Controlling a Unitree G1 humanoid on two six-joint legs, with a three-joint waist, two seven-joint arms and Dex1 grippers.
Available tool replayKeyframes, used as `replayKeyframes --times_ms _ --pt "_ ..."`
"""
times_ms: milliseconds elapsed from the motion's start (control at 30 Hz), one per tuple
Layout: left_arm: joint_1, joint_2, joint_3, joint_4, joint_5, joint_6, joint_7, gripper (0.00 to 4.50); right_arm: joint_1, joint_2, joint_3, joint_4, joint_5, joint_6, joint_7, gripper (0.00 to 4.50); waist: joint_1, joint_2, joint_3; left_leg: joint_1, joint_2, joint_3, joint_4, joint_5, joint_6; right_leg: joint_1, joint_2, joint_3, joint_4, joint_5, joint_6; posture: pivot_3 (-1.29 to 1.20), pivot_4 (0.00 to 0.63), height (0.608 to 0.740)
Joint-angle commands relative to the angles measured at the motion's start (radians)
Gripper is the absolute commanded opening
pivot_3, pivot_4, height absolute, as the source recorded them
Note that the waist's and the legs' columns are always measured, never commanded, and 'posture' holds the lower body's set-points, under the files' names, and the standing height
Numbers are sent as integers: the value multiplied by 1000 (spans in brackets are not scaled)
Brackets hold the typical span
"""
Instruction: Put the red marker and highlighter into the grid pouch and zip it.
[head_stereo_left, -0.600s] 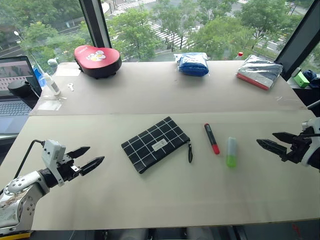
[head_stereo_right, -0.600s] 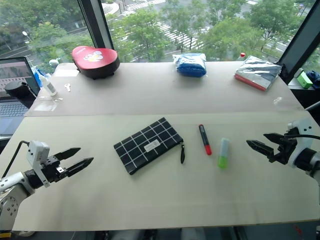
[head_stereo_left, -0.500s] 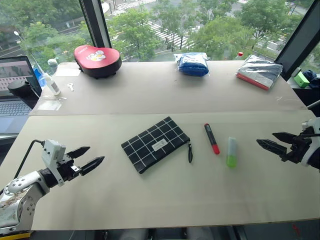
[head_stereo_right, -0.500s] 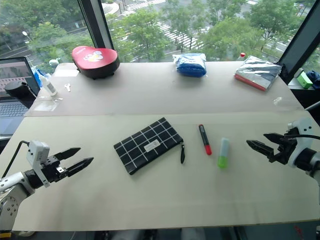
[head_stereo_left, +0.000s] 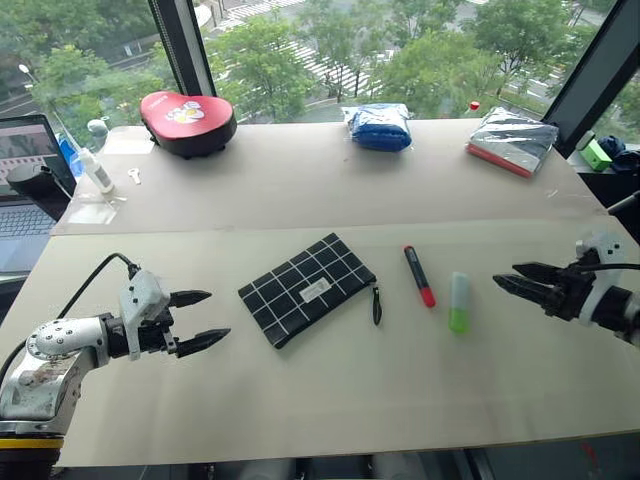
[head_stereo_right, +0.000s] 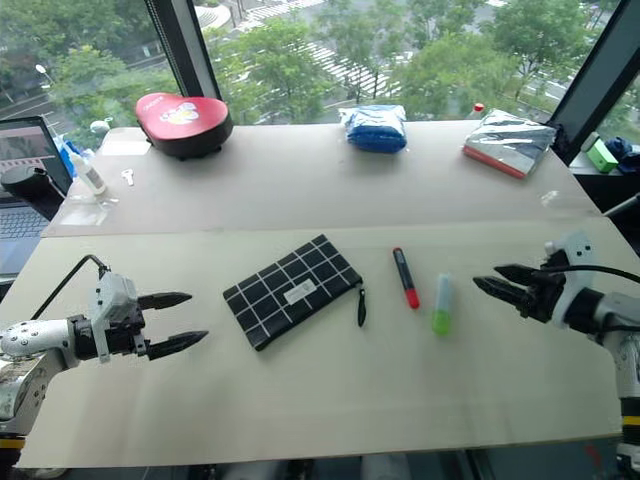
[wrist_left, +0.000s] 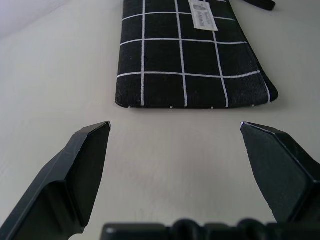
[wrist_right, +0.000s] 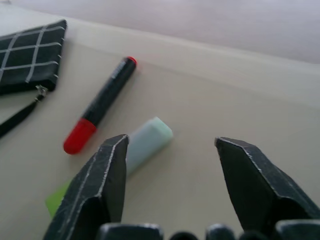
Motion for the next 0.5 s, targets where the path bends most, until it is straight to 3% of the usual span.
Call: replayKeyframes --times_ms 33,167,267,367,500 --pt "-17 37 -52 16 120 -205 -41 4500 -105 57 114 -95 24 37 13 1303 0 0 0 0 0 0 0 0 0 0 0 0 0 0 0 0 150 740" --pt "-58 35 -104 72 221 -387 -26 4500 -187 144 253 -126 -5 41 24 44 6 0 0 -1 0 0 0 0 0 -1 0 -1 0 0 0 0 150 740" --pt "-92 7 -145 106 297 -525 21 4500 -225 192 351 -141 -35 27 34 44 13 0 0 -2 -1 -1 0 1 0 -2 0 -3 0 0 0 0 150 740" --pt "-128 -52 -188 109 331 -586 79 4500 -300 277 491 -68 -173 -45 -25 44 10 0 0 -2 -2 -1 1 1 0 -2 -1 -3 0 0 0 0 150 740" --pt "-137 -89 -227 103 350 -636 110 4500 -357 314 549 -5 -243 -86 -21 44 7 0 0 -2 -3 -1 0 5 -3 -3 -1 -4 1 0 0 0 150 740"
